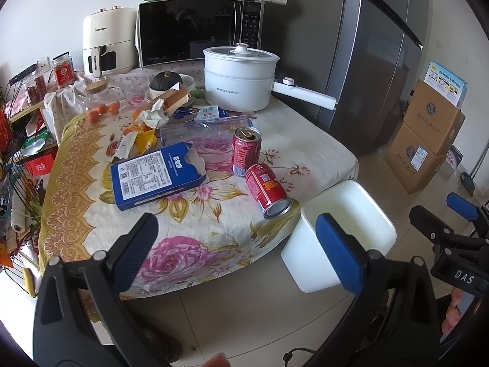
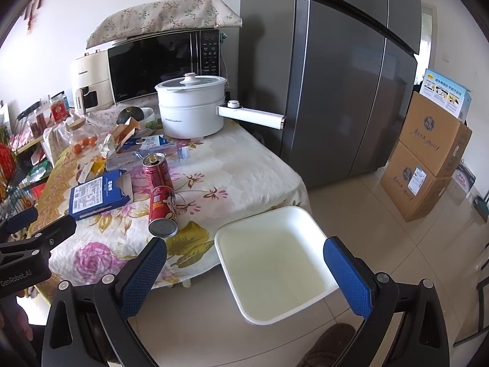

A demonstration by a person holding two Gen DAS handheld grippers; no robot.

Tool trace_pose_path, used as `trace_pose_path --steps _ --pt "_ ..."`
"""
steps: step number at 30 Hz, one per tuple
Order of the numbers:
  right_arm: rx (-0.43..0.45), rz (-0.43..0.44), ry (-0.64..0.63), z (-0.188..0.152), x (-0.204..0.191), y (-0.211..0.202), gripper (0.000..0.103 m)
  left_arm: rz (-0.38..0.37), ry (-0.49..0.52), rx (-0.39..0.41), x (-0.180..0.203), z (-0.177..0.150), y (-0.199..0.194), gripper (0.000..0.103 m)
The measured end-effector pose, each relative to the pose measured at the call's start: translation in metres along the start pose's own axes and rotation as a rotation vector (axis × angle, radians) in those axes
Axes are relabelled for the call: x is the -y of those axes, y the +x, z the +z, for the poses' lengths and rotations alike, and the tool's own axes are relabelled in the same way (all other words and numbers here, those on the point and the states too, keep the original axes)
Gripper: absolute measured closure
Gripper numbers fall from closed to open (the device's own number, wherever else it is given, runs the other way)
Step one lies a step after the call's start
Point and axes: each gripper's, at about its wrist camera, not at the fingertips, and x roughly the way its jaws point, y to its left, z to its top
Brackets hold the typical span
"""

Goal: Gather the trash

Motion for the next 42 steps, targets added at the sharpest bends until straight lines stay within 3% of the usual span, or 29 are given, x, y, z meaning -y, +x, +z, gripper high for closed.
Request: trace_pose_path --steps 42 --pt "-0.028 -0.031 0.009 -0.003 0.012 0.003 0.0 0.001 0.022 -0.008 0.003 -0.002 0.002 0.001"
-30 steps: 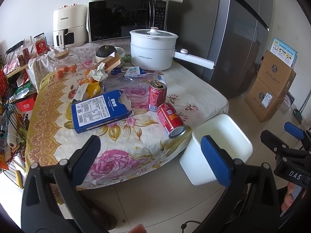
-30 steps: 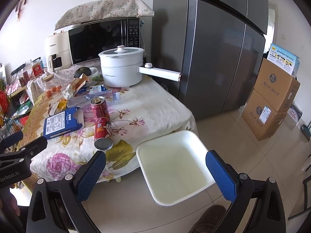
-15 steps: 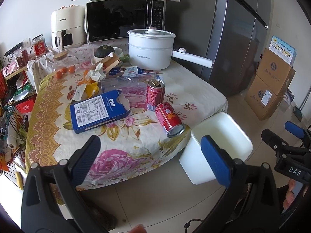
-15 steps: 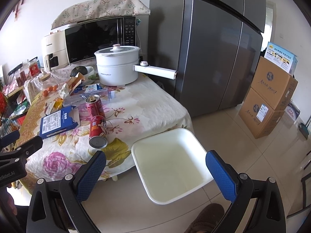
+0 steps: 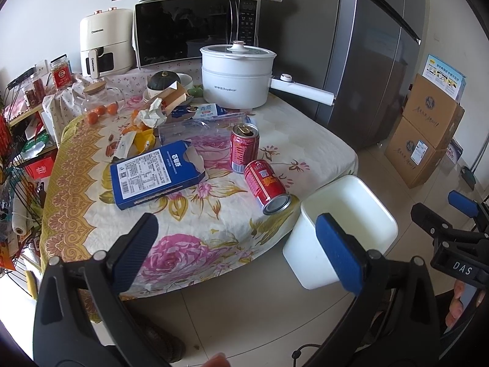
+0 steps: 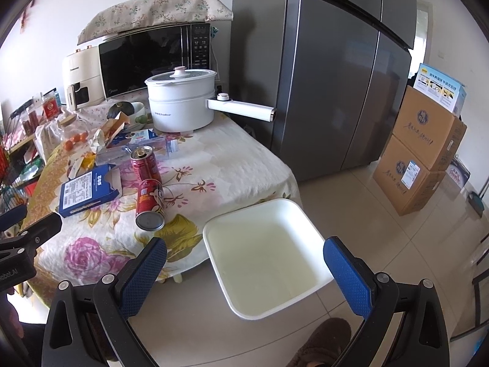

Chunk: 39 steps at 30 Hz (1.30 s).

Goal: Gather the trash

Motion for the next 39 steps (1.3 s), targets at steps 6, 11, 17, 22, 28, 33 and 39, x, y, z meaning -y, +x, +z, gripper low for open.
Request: trace_pose_path --steps 6,11,17,22,28,33,39 --pt "0.0 0.0 0.0 -0.001 0.0 0.0 0.0 0.001 0.0 0.0 0.0 0.0 0.0 0.001" --pt "0.0 0.0 0.0 -0.001 0.0 0.0 0.0 -0.001 -0.001 -0.004 0.0 -0.001 0.0 0.001" --pt "0.0 0.0 -0.001 -0.001 0.0 0.0 0.0 -0.001 -0.002 -0.005 -0.001 -0.002 0.0 0.001" --pt "-0.001 0.0 -0.005 -0.004 -0.004 0.001 0.0 0.001 -0.002 -0.008 -0.002 -0.003 0.001 0.001" --pt "-0.006 0.001 -0.02 -0.005 -0.008 0.003 0.0 0.005 -0.006 -0.013 -0.005 -0.004 0.002 0.001" --pt "-0.009 -0.003 -0.038 -0.002 -0.013 0.005 0.0 0.007 -0.009 -0.026 -0.009 -0.003 0.003 0.001" --pt "-0.014 -0.008 -0.034 0.0 -0.013 0.007 0.0 0.013 -0.004 -0.031 -0.013 -0.002 0.005 0.001"
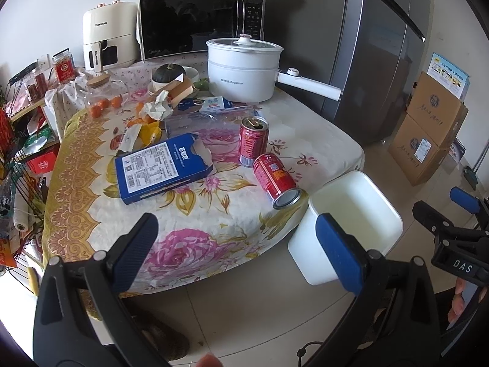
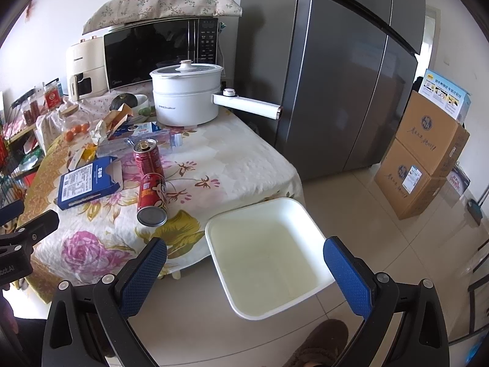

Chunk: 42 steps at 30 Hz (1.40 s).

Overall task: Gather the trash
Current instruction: 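Grasp the standing red can with the right tool while the left tool approaches the lying can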

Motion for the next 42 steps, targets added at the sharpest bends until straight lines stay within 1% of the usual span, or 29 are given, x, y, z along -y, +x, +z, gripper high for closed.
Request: trace_pose_path --steps 6,11,15,17,19,20,24,29,32,34,36,38,42 --pt "0.003 0.013 0.016 0.002 0.004 0.001 0.0 0.003 0.003 0.004 -0.004 0.002 0.003 0.001" --pt "0.006 0.019 0.014 0.007 0.003 0.007 0.0 -0.015 -0.012 -0.034 -0.012 0.005 0.011 0.001" --pt "-0.02 0.033 -0.002 0.017 -0.001 0.016 0.0 -0.017 0.009 -0.064 -0.019 0.008 0.017 0.0" --pt "-0.04 0.042 -0.027 0.024 -0.007 0.023 0.0 -0.002 0.022 -0.07 -0.024 0.01 0.019 0.0" --pt "-0.056 0.07 -0.04 0.03 -0.013 0.03 0.0 0.01 0.033 -0.077 -0.029 0.014 0.022 0.0" --pt "-0.069 0.098 -0.042 0.034 -0.016 0.035 0.0 0.014 0.035 -0.081 -0.032 0.017 0.023 0.0" --pt "-0.136 0.155 -0.071 0.045 -0.033 0.054 0.0 0.015 0.04 -0.103 -0.047 0.027 0.031 0.0" --pt "-0.212 0.187 -0.101 0.056 -0.053 0.082 0.0 0.024 0.016 -0.127 -0.068 0.036 0.044 0.0" --pt "-0.25 0.212 -0.127 0.057 -0.065 0.102 0.0 0.014 -0.013 -0.144 -0.081 0.036 0.058 0.0" --pt "-0.276 0.225 -0.138 0.056 -0.071 0.116 0.0 0.011 -0.033 -0.176 -0.091 0.033 0.071 0.0" --pt "-0.319 0.238 -0.144 0.055 -0.078 0.135 0.0 0.011 -0.049 -0.225 -0.099 0.028 0.085 0.0" --pt "-0.361 0.252 -0.141 0.056 -0.085 0.154 0.0 0.019 -0.054 -0.254 -0.104 0.026 0.093 0.0" --pt "-0.395 0.281 -0.121 0.061 -0.095 0.181 0.0 0.002 -0.073 -0.287 -0.112 0.027 0.103 0.0"
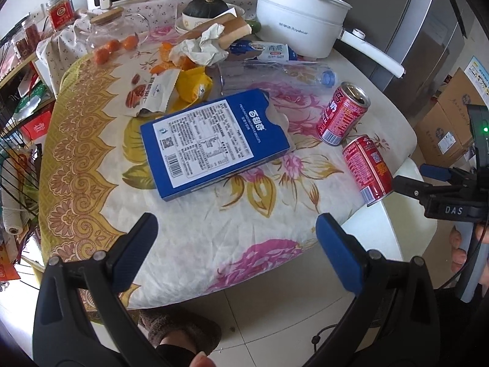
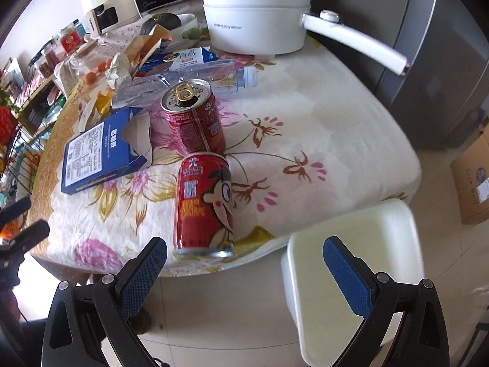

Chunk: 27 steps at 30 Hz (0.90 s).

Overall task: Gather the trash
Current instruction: 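Grasp the standing red can with the right tool while the left tool approaches the lying can, then close the left tool around the lying red can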

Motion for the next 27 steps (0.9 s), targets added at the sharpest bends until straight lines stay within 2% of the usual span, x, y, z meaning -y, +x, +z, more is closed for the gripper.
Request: trace_pose_path --steps 4,7,10,11,15,19,23,27 --pt "-0.019 0.031 0.028 0.012 -0.006 0.02 0.004 -0.012 -0.014 -0.005 -0.001 0.004 0.004 0.0" --pt "-0.05 0.05 0.027 0.017 -0.013 0.035 0.017 -0.017 -0.011 -0.005 0.001 0.005 0.006 0.001" --pt "-0.068 0.071 0.025 0.016 -0.017 0.046 0.036 -0.025 -0.016 -0.015 0.003 0.01 0.01 0.001" --pt "-0.077 0.081 0.026 0.016 -0.017 0.049 0.049 -0.027 -0.02 -0.012 0.003 0.012 0.011 0.001" --pt "-0.058 0.081 0.05 0.015 -0.011 0.044 0.049 -0.066 -0.041 0.003 0.012 0.024 0.016 0.001" --pt "-0.019 0.09 0.082 0.013 0.009 0.025 0.049 -0.107 -0.017 0.028 0.038 0.035 0.027 0.001" --pt "0.0 0.071 0.116 0.009 0.039 0.009 0.049 -0.139 0.03 0.016 0.073 0.043 0.052 0.001" --pt "0.01 0.037 0.157 -0.001 0.069 -0.001 0.049 -0.154 0.003 0.025 0.095 0.051 0.077 0.001"
